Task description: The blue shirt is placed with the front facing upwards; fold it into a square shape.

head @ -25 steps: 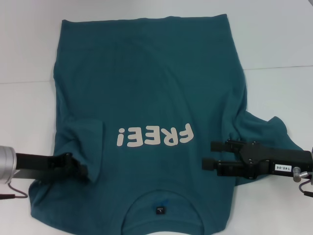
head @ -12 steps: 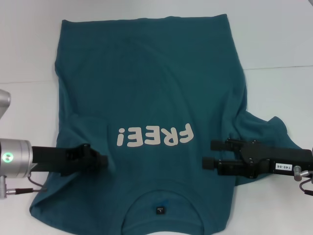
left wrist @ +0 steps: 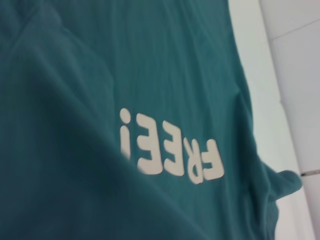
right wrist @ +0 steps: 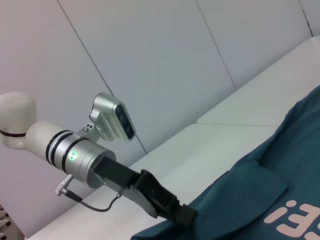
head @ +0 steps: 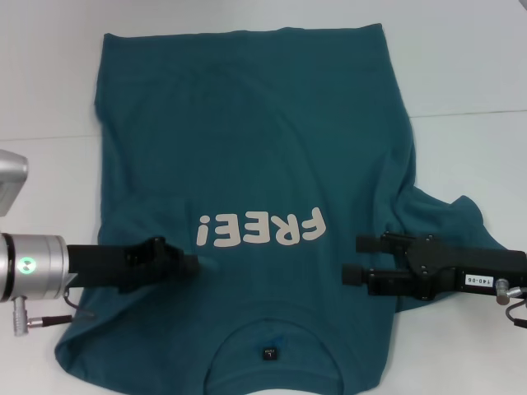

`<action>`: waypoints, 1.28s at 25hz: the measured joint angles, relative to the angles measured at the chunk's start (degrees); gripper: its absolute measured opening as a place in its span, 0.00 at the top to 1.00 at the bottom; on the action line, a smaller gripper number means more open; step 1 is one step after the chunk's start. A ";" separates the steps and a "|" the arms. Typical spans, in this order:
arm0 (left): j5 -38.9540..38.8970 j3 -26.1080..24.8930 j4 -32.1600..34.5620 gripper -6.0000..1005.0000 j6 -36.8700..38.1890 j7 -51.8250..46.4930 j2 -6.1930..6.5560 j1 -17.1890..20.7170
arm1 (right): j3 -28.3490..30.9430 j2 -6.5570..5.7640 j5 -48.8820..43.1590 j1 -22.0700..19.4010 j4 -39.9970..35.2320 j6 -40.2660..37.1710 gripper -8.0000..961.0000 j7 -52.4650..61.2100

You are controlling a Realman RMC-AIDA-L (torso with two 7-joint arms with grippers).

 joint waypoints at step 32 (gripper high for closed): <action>-14.20 -8.57 2.85 0.16 8.06 52.13 0.58 6.51 | 1.68 -3.30 -0.10 -1.83 -0.77 0.91 0.05 6.14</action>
